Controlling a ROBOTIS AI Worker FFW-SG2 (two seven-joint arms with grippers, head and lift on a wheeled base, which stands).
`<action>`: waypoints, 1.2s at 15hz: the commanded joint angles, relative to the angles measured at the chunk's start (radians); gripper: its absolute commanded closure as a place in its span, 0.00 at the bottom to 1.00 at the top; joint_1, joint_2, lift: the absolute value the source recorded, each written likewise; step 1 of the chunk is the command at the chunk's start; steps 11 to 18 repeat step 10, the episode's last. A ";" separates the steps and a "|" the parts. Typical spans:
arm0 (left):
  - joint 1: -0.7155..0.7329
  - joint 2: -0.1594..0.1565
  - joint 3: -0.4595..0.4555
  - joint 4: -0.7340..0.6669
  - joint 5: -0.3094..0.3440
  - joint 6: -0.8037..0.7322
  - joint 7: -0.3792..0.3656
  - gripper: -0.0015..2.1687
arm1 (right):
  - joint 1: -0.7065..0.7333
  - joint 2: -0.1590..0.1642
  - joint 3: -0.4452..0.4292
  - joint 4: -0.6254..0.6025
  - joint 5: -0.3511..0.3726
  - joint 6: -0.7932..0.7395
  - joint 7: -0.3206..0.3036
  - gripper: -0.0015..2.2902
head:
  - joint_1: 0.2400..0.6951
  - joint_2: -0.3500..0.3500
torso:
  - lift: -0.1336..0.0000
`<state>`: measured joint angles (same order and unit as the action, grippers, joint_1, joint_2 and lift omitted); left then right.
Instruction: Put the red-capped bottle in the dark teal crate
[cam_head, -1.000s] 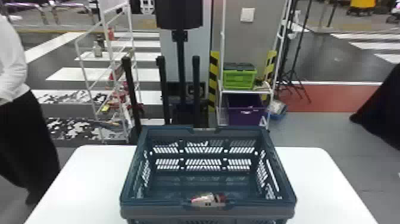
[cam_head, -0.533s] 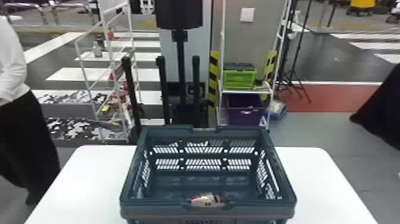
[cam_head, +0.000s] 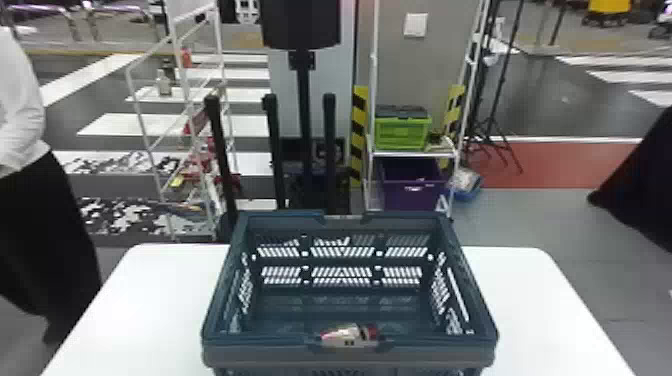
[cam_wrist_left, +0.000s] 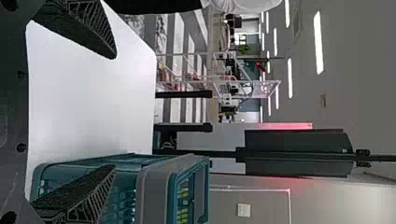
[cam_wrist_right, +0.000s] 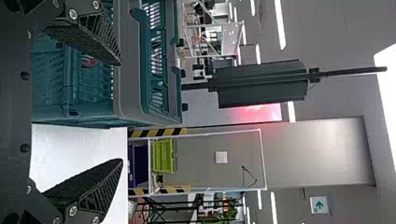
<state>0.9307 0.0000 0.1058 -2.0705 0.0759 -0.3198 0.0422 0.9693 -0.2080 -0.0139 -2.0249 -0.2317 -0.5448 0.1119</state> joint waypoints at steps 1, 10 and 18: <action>-0.001 -0.003 0.000 0.003 0.002 0.000 -0.001 0.02 | -0.003 0.001 0.000 0.000 -0.001 0.004 0.000 0.07 | 0.57 0.50 | 1.00; -0.027 -0.003 0.000 0.020 0.012 0.015 -0.004 0.02 | 0.000 0.009 -0.001 -0.003 0.009 0.032 0.000 0.07 | 0.57 0.50 | 1.00; -0.027 -0.003 0.000 0.020 0.012 0.015 -0.004 0.02 | 0.000 0.009 -0.001 -0.003 0.009 0.032 0.000 0.07 | 0.57 0.50 | 1.00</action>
